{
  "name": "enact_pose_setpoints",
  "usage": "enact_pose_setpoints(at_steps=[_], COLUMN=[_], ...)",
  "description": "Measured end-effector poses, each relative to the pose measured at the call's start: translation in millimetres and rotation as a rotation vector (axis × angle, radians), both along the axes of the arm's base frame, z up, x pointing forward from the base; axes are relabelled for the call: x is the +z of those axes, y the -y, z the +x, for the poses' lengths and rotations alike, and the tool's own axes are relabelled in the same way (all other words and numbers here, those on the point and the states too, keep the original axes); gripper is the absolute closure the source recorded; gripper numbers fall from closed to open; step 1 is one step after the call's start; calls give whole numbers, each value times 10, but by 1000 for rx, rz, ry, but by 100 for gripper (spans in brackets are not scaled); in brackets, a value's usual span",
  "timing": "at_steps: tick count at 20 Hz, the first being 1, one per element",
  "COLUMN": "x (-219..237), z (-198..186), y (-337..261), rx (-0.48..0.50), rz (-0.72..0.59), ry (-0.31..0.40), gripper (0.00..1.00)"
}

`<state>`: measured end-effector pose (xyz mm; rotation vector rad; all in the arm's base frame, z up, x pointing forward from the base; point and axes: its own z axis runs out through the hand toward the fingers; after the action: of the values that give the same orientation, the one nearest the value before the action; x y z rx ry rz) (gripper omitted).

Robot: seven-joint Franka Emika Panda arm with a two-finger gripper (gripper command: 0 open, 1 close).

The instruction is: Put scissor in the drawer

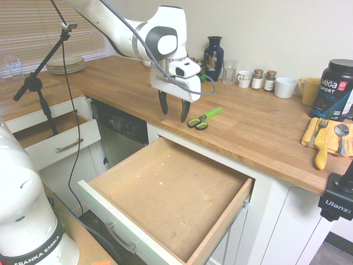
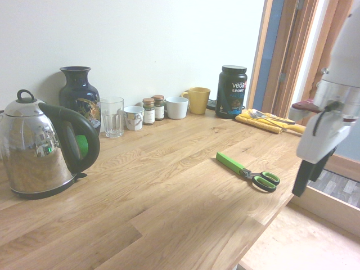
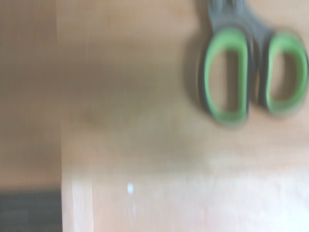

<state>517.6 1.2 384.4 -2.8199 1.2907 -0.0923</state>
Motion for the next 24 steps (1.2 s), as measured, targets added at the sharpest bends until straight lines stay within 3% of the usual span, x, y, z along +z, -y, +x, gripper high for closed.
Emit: enact_pose_setpoints(at_steps=[11, 20, 21, 24], x=[-113, -301, -305, -328], z=[1104, 1656, 1700, 1805], y=[176, 324, 355, 399], rx=[-34, -52, -53, -54], rz=[1, -9, -10, -8], ry=[-37, -73, -73, -78], gripper=[0, 0, 100, 100])
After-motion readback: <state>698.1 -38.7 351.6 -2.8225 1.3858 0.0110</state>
